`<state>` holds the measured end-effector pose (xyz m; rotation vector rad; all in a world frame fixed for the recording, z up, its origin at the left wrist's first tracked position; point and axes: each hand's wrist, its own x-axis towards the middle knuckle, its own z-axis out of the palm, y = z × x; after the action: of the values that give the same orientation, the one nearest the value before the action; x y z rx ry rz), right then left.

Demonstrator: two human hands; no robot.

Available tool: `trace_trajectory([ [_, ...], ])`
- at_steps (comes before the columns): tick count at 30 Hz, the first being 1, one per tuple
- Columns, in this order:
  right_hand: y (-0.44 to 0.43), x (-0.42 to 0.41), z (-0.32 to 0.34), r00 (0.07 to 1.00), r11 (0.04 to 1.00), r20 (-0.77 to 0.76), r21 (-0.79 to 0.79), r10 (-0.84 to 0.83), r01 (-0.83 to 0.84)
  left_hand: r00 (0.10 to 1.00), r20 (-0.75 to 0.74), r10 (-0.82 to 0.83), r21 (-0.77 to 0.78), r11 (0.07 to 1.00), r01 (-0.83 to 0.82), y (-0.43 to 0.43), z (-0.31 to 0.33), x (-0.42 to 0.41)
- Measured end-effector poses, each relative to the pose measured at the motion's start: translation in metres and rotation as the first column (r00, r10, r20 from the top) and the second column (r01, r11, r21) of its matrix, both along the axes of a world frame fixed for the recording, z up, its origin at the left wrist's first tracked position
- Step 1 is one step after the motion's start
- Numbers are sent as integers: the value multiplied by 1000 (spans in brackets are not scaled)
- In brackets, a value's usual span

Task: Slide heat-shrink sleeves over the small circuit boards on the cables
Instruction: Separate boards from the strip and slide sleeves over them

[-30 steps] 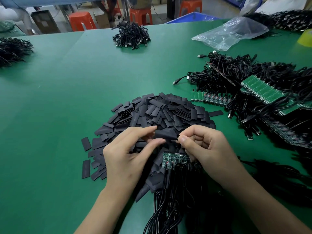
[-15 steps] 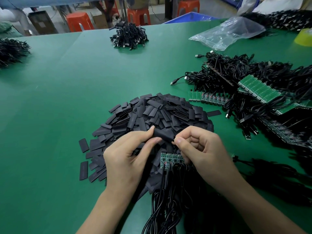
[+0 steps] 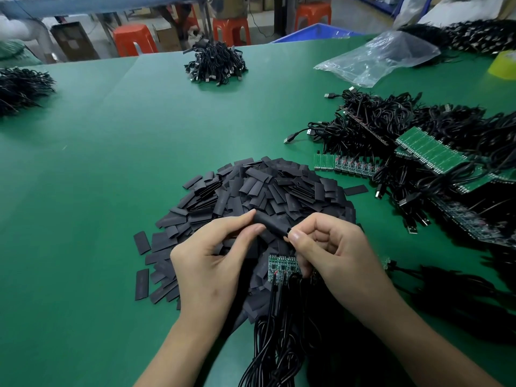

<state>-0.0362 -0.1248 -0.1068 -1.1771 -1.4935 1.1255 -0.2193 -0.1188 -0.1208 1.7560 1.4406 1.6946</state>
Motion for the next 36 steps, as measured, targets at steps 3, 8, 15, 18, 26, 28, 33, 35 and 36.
trace_trajectory([
  [3,0,1,0,999,1000,-37,-21,8,-9,999,25,-23,-30,999,24,-1,1,1],
  [8,2,2,4,990,998,-141,-68,8,-18,975,190,-111,-160,977,142,-3,1,6],
  [15,3,3,9,947,984,-317,-142,53,-103,941,188,-282,-253,911,324,-2,10,21],
  [18,6,5,8,941,988,-331,-114,65,-108,911,276,-306,-277,882,380,-1,15,25],
  [26,10,20,11,981,981,-30,-32,193,-194,847,483,-221,-225,904,364,15,49,27],
  [28,11,18,11,978,984,-118,-15,173,-176,850,459,-259,-274,869,412,12,51,34],
  [33,12,15,9,933,987,-336,-44,133,-157,863,396,-314,-358,812,460,9,51,42],
  [35,14,15,6,934,991,-344,-56,93,-120,894,382,-235,-343,862,373,24,62,34],
  [36,15,16,5,932,994,-358,-62,62,-90,911,359,-201,-337,883,328,37,68,28],
])
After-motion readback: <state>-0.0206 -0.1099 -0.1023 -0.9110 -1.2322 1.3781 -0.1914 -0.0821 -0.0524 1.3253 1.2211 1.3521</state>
